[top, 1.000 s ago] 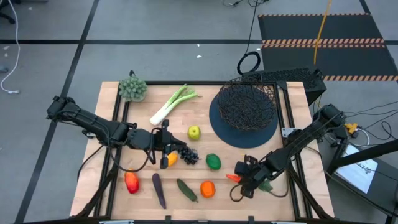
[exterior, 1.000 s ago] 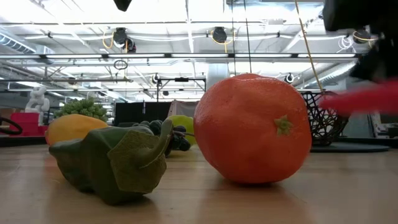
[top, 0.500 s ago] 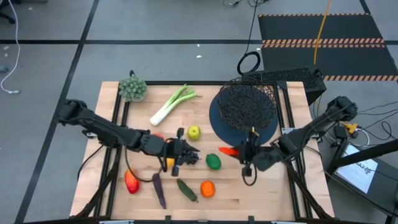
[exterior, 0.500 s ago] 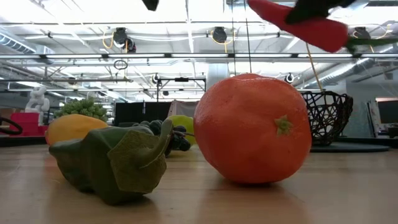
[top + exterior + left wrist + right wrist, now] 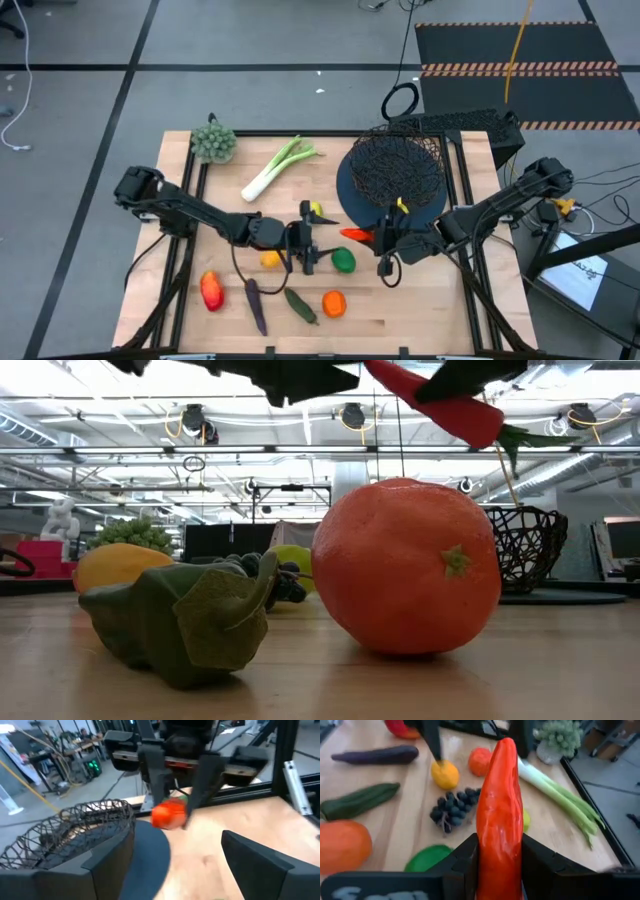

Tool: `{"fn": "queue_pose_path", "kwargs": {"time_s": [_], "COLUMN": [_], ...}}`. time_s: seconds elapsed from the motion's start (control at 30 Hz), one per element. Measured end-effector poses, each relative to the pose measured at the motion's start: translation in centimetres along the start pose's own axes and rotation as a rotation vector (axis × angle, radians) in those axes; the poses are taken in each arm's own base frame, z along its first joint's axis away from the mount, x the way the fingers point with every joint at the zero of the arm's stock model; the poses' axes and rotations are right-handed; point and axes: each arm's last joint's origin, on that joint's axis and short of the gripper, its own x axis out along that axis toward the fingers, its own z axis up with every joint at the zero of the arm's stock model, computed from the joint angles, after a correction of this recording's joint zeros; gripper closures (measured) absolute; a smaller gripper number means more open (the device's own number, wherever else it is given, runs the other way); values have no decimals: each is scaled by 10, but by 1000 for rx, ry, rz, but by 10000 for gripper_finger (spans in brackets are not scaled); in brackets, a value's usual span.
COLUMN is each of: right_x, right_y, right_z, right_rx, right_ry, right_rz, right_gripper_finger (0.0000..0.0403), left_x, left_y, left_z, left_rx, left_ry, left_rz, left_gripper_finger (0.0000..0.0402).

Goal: Build produce basket
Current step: Put the orange carrot into the black wire basket

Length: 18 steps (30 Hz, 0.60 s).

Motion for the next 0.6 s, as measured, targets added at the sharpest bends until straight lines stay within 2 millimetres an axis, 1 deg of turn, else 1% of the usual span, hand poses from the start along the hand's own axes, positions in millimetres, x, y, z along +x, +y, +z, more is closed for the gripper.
{"fn": "queue_pose_path", "kwargs": {"time_s": [0.1, 0.2, 0.47, 0.6], "right_x": [7, 12, 11, 11], "right_y": [5, 9, 8, 8], "right_z": [1, 2, 4, 3], "right_rx": [-30, -53, -47, -52], "right_ry": [-13, -29, -45, -40], "right_rz": [59, 68, 64, 64], "right_gripper_finger": [292, 292, 291, 291], "left_x": [6, 9, 12, 12], "left_y": [-3, -6, -6, -5], "left_z": [-4, -4, -10, -11], "left_rx": [22, 36, 58, 62], "left_ry": [-47, -98, -67, -60], "left_rz": [-12, -36, -41, -43], "left_gripper_finger": [125, 154, 256, 291]}}
